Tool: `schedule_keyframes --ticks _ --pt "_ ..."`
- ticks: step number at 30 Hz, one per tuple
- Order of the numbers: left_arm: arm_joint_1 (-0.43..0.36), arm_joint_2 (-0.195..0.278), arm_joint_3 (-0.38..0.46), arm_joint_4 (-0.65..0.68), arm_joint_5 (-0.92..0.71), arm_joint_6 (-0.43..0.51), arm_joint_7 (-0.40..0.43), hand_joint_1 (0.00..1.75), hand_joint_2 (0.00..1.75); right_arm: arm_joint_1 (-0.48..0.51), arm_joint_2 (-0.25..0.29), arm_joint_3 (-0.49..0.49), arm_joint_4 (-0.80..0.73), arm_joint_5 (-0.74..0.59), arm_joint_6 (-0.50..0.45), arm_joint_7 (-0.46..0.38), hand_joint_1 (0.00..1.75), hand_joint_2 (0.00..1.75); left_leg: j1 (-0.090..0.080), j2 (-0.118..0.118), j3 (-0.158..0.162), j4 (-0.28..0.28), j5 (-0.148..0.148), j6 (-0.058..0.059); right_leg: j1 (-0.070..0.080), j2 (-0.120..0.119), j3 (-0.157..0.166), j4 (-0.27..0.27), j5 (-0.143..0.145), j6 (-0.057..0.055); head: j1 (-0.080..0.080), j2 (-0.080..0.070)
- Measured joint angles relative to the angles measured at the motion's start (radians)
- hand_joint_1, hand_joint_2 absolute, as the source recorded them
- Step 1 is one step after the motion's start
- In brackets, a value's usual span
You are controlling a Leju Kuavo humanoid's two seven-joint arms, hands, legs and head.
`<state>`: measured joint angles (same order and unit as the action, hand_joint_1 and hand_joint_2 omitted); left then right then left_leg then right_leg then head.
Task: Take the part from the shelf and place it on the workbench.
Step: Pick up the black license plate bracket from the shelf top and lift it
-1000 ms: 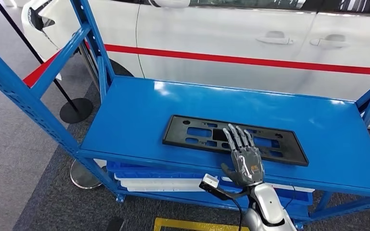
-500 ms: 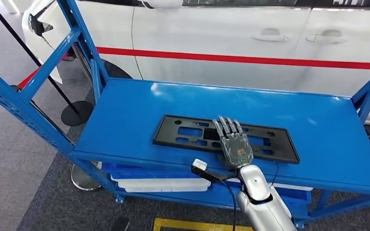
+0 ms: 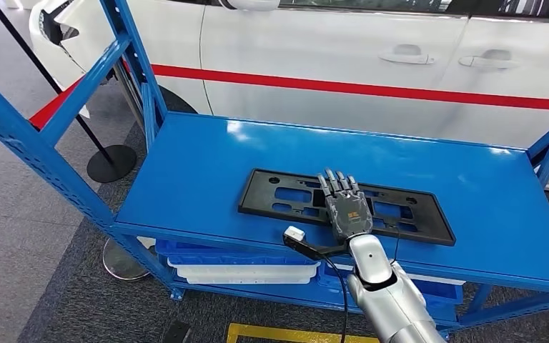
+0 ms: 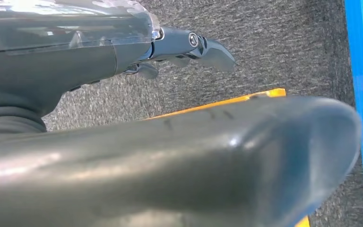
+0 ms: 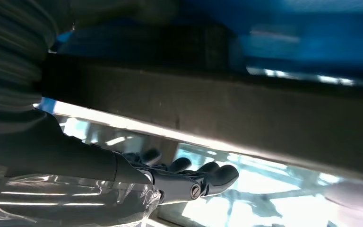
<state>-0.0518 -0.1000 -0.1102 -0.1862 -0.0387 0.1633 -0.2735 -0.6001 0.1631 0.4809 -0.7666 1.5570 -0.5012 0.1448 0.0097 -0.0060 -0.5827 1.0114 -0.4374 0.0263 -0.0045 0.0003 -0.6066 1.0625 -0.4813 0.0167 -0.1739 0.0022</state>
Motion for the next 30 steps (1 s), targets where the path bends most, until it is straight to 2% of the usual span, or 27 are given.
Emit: schedule_keyframes --ticks 3,4,5,6,8,9,10,12,13,15,16,18,19,20,21,23,24,25,28,30 --pt "0.0 -0.002 0.0 0.0 0.0 0.0 0.003 0.0 0.0 -0.062 0.0 0.029 0.103 0.0 0.02 0.055 1.75 1.75 0.0 0.001 -0.003 -0.001 0.002 0.006 -0.003 0.0 -0.093 0.191 -0.089 0.011 0.0 0.0" --pt "0.001 -0.002 0.0 0.0 0.0 -0.001 0.005 0.0 0.0 -0.074 0.0 0.033 0.131 -0.001 0.025 0.059 1.75 1.75 0.0 0.0 -0.003 0.0 0.003 0.007 -0.003 0.0 -0.115 0.234 -0.097 0.011 0.0 0.0" --pt "0.002 -0.002 0.0 0.0 0.0 -0.001 0.006 0.0 0.0 -0.084 0.001 0.034 0.154 -0.001 0.027 0.061 1.75 1.75 0.0 -0.001 -0.002 0.0 0.002 0.007 -0.002 0.0 -0.118 0.239 -0.085 0.009 0.0 0.0" --pt "0.003 -0.002 0.0 0.0 0.0 -0.002 0.008 0.0 0.0 -0.093 0.001 0.034 0.173 -0.002 0.028 0.061 1.75 1.75 0.0 -0.001 0.0 0.0 0.002 0.006 -0.002 0.0 -0.102 0.202 -0.056 0.006 0.0 0.0" --pt "0.003 -0.004 0.0 0.0 -0.001 -0.005 0.011 0.0 0.0 -0.109 0.001 0.035 0.203 -0.005 0.025 0.06 1.75 1.75 -0.002 -0.003 0.004 0.0 0.001 0.004 0.002 0.0 -0.034 0.059 0.016 -0.007 0.0 0.0" --pt "0.002 -0.005 0.0 0.0 -0.001 -0.006 0.012 0.0 0.0 -0.114 0.001 0.035 0.213 -0.007 0.021 0.06 1.75 1.75 -0.004 -0.004 0.003 0.001 0.0 0.001 0.005 0.0 -0.007 -0.001 0.038 -0.013 0.0 0.0" --pt "0.002 -0.007 0.0 0.0 -0.001 -0.007 0.012 0.0 0.0 -0.118 0.001 0.035 0.221 -0.01 0.016 0.06 1.75 1.75 -0.005 -0.004 0.002 0.001 -0.001 -0.002 0.008 0.0 0.009 -0.038 0.046 -0.018 0.0 0.0" --pt "0.002 -0.008 0.0 0.0 -0.003 -0.009 0.013 0.0 0.0 -0.122 0.001 0.033 0.232 -0.016 0.005 0.058 1.75 1.75 -0.006 -0.004 0.002 -0.001 -0.001 -0.013 0.012 0.0 0.013 -0.054 0.046 -0.024 0.0 0.0" --pt "0.003 -0.008 0.0 0.0 -0.006 -0.009 0.012 0.0 0.0 -0.123 0.001 0.03 0.234 -0.019 0.001 0.055 1.75 1.75 -0.005 -0.003 0.002 -0.001 -0.002 -0.018 0.009 0.0 0.015 -0.059 0.048 -0.027 0.0 0.0" --pt "0.003 -0.008 0.0 0.0 -0.012 -0.01 0.011 0.0 0.0 -0.124 0.001 0.023 0.237 -0.022 -0.004 0.049 1.75 1.75 -0.005 -0.002 -0.008 0.031 -0.028 -0.027 0.002 -0.003 0.024 -0.071 0.054 -0.037 0.0 0.0" --pt "0.003 -0.008 0.0 0.0 -0.013 -0.01 0.011 0.0 0.0 -0.125 0.001 0.019 0.239 -0.023 -0.005 0.045 1.75 1.75 -0.004 -0.001 -0.028 0.078 -0.056 -0.03 -0.002 -0.005 0.027 -0.076 0.055 -0.041 0.0 0.0" --pt "0.005 -0.007 0.0 0.0 -0.012 -0.01 0.01 0.0 0.0 -0.124 0.001 0.011 0.242 -0.025 -0.007 0.035 1.75 1.75 -0.001 0.0 -0.089 0.215 -0.121 -0.037 0.0 -0.006 0.027 -0.076 0.055 -0.045 0.0 0.0" --pt "0.006 -0.007 0.0 0.0 -0.012 -0.01 0.01 0.0 0.0 -0.124 0.001 0.006 0.244 -0.026 -0.01 0.028 1.75 1.75 0.001 0.0 -0.114 0.268 -0.137 -0.04 0.0 -0.006 0.027 -0.075 0.055 -0.045 0.0 0.0" --pt "0.008 -0.007 0.001 0.0 -0.011 -0.009 0.009 0.0 0.0 -0.123 0.001 0.001 0.245 -0.029 -0.015 0.019 1.75 1.75 0.002 0.0 -0.122 0.286 -0.134 -0.043 0.0 -0.005 0.027 -0.074 0.054 -0.044 0.0 0.0" --pt "0.008 -0.006 0.001 0.0 -0.011 -0.008 0.008 0.0 0.0 -0.123 0.001 -0.005 0.245 -0.036 -0.023 0.007 1.75 1.75 0.003 0.0 -0.111 0.26 -0.11 -0.044 0.0 -0.005 0.028 -0.072 0.053 -0.043 0.0 0.0" --pt "0.008 -0.004 0.002 0.0 -0.011 -0.005 0.005 0.0 0.0 -0.117 0.001 -0.024 0.24 -0.07 -0.052 -0.032 1.75 1.75 0.004 0.001 -0.047 0.126 -0.043 -0.042 0.0 -0.003 0.028 -0.065 0.049 -0.037 0.0 0.0" --pt "0.008 -0.004 0.002 0.0 -0.011 -0.003 0.004 0.0 0.0 -0.111 0.001 -0.037 0.229 -0.109 -0.074 -0.068 1.75 1.75 0.003 0.001 -0.019 0.063 -0.02 -0.038 0.002 -0.002 0.025 -0.06 0.046 -0.033 0.0 0.0" --pt "0.008 -0.003 0.003 0.0 -0.01 0.0 0.002 0.0 0.0 -0.099 0.001 -0.053 0.205 -0.167 -0.095 -0.119 1.75 1.75 0.003 0.001 -0.002 0.024 -0.009 -0.033 0.005 -0.002 0.022 -0.056 0.045 -0.029 0.0 0.0" --pt "0.012 -0.002 0.006 0.0 -0.012 0.019 0.003 0.0 0.0 -0.04 0.0 -0.108 0.02 -0.451 -0.114 -0.321 1.75 1.75 0.003 0.001 0.003 0.007 -0.008 -0.018 0.009 0.0 0.017 -0.052 0.043 -0.017 0.0 0.0" --pt "0.013 -0.002 0.007 0.0 -0.013 0.031 0.006 0.0 0.0 0.001 -0.001 -0.134 -0.168 -0.628 -0.078 -0.386 1.75 1.75 0.006 0.003 0.006 0.002 -0.005 -0.006 0.007 0.0 0.007 -0.022 0.019 -0.006 0.0 0.0"
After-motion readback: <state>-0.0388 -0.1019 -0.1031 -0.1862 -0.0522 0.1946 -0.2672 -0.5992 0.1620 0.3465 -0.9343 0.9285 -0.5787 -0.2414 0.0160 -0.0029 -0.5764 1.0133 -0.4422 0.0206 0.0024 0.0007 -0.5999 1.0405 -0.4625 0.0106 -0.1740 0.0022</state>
